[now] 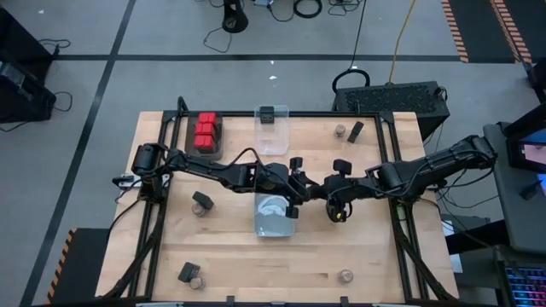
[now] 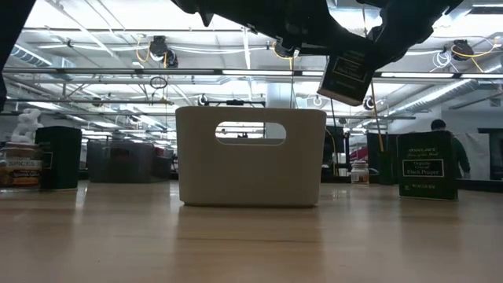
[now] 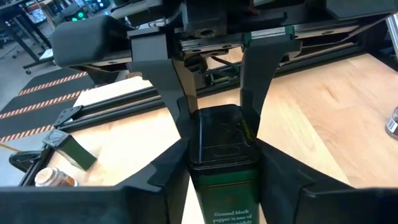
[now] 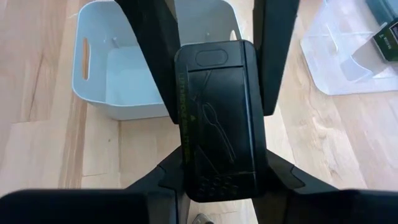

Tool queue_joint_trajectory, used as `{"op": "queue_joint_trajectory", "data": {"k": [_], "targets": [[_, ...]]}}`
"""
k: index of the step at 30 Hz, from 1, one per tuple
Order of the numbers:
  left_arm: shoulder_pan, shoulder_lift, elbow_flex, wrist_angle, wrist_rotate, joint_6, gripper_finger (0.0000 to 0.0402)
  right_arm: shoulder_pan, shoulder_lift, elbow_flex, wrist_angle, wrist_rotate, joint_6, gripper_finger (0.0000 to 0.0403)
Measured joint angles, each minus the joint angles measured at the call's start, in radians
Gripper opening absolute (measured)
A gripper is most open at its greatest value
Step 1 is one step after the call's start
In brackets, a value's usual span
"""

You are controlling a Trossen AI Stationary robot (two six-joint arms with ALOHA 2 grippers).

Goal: Sort spices by type
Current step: Put the black seasoning can into the transparent bin

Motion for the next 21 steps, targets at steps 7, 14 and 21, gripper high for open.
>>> {"op": "queue_joint_trajectory", "data": {"k": [7, 14, 21], "targets": [[0.001, 0.000, 0.000, -0.002, -0.003, 0.002, 0.0141, 0.000, -0.001, 0.000, -0.004, -0.004, -0.006, 0.0151], [0.013, -0.005, 0.000, -0.011, -0.003, 0.002, 0.0142, 0.000, -0.024, 0.000, -0.040, 0.000, -0.027, 0.0195], [0.074, -0.086, -0.002, -0.088, 0.066, 0.003, 0.0142, 0.001, -0.112, 0.000, -0.103, 0.004, 0.006, 0.0207]]}}
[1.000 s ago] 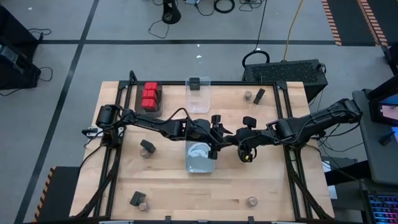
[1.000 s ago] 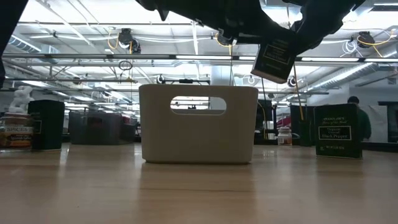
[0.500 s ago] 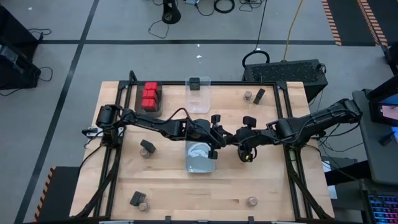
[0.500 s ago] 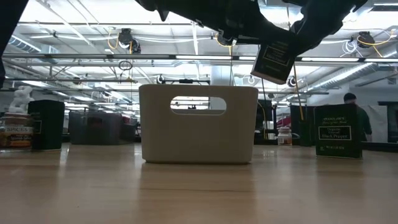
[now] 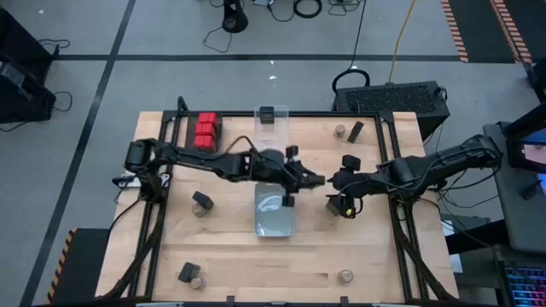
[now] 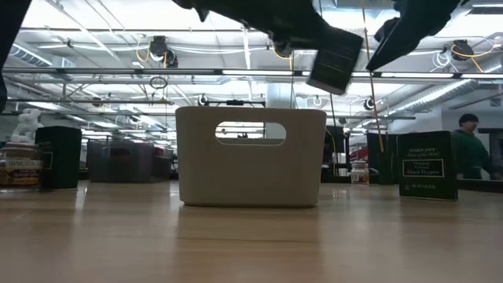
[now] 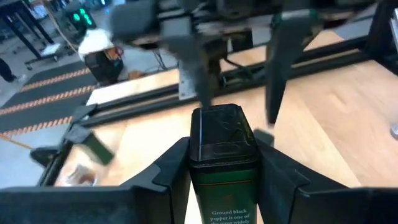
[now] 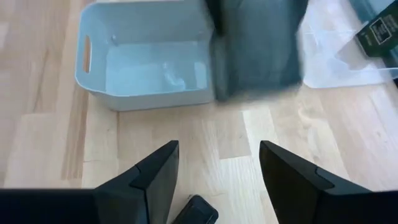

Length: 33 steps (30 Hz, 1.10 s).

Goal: Sort spices by type
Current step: Put the black seasoning can into the transparent bin

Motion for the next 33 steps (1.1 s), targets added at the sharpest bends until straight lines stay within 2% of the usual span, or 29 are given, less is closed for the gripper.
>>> {"op": "queue_joint_trajectory", "data": {"k": [4, 9, 14, 22, 27, 33], "targets": [[0.081, -0.067, 0.000, -0.070, 0.051, 0.003, 0.0142, 0.001, -0.033, -0.001, -0.014, 0.006, 0.008, 0.0204], [0.222, -0.118, 0.002, -0.166, 0.178, 0.043, 0.0142, 0.013, -0.047, -0.026, -0.011, 0.050, 0.009, 0.0205], [0.405, -0.117, 0.001, -0.236, 0.335, 0.102, 0.0142, 0.018, -0.047, -0.065, 0.001, 0.055, 0.030, 0.0205], [0.649, -0.053, 0.001, -0.204, 0.523, 0.157, 0.0142, 0.021, -0.046, -0.118, 0.026, 0.109, 0.033, 0.0206], [0.709, 0.033, 0.001, -0.216, 0.534, 0.159, 0.0142, 0.024, -0.047, -0.119, 0.041, 0.109, 0.032, 0.0206], [0.725, 0.097, 0.001, -0.204, 0.535, 0.199, 0.0142, 0.024, -0.047, -0.119, 0.046, 0.106, 0.034, 0.0206]]}}
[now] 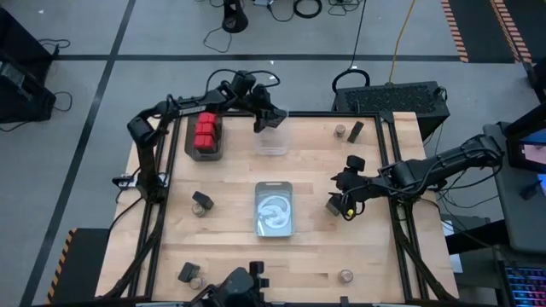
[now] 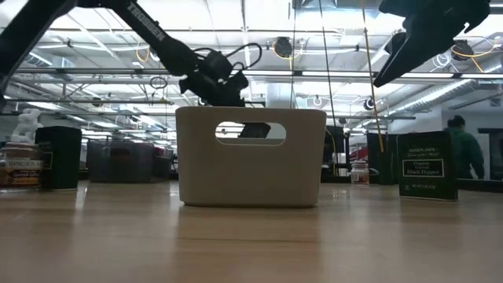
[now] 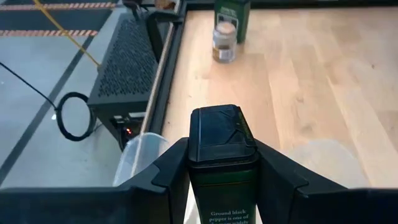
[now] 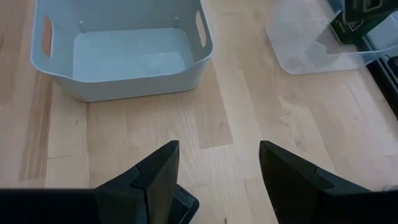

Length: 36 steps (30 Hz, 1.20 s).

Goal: Sort spices by type
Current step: Put the black seasoning can into the transparent bin

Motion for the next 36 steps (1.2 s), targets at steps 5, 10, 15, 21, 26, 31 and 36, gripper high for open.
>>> {"op": "queue_joint_trajectory", "data": {"k": [5, 10, 15, 21, 26, 31, 36], "targets": [[0.009, 0.022, 0.000, 0.007, -0.013, 0.042, 0.0142, 0.000, 0.000, 0.000, 0.000, 0.000, -0.002, 0.0206], [0.017, 0.050, 0.000, -0.004, -0.043, 0.075, 0.0142, 0.000, 0.000, 0.000, 0.000, 0.000, -0.003, 0.0206], [0.019, 0.071, 0.000, -0.010, -0.074, 0.091, 0.0142, 0.000, 0.000, 0.000, 0.000, 0.000, -0.002, 0.0206], [0.019, 0.071, 0.000, -0.009, -0.087, 0.099, 0.0142, 0.000, 0.000, 0.000, 0.000, 0.000, -0.001, 0.0206], [0.020, 0.071, 0.000, -0.013, -0.122, 0.099, 0.0144, 0.000, 0.000, 0.000, 0.000, 0.000, 0.000, 0.0206], [0.018, 0.071, 0.000, -0.015, -0.170, 0.096, 0.0159, 0.000, 0.000, 0.000, 0.001, 0.000, 0.000, 0.0206], [0.016, 0.071, 0.000, -0.042, -0.206, 0.095, 0.0166, 0.000, 0.000, 0.000, 0.001, 0.000, 0.000, 0.0206]]}}
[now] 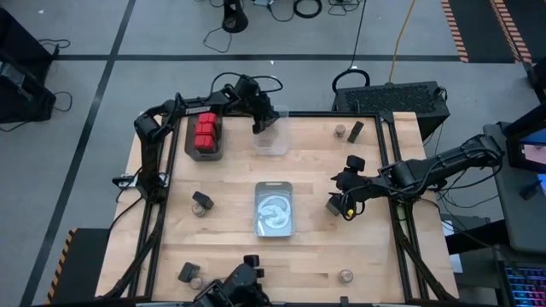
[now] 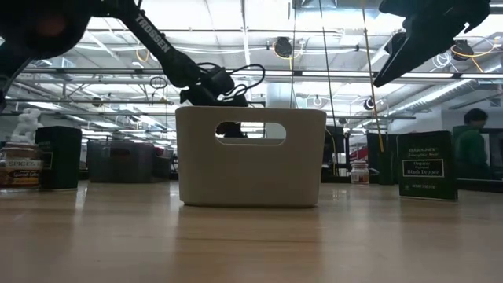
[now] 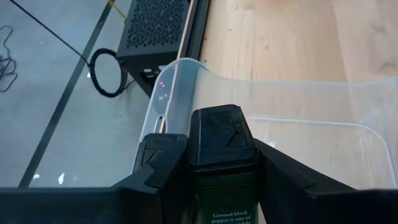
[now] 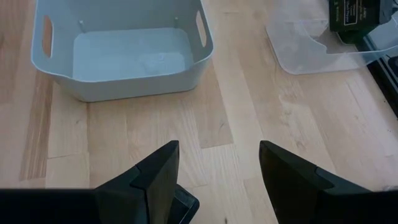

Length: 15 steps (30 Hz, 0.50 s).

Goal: Sort spices by type
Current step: Put the black seasoning can into the transparent bin

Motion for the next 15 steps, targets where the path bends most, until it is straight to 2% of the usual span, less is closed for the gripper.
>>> {"op": "queue_joint_trajectory", "data": {"k": [15], "targets": [[-0.015, 0.000, 0.000, -0.015, -0.040, 0.004, 0.0169, 0.000, 0.000, 0.000, 0.000, 0.000, -0.003, 0.0205]]}}
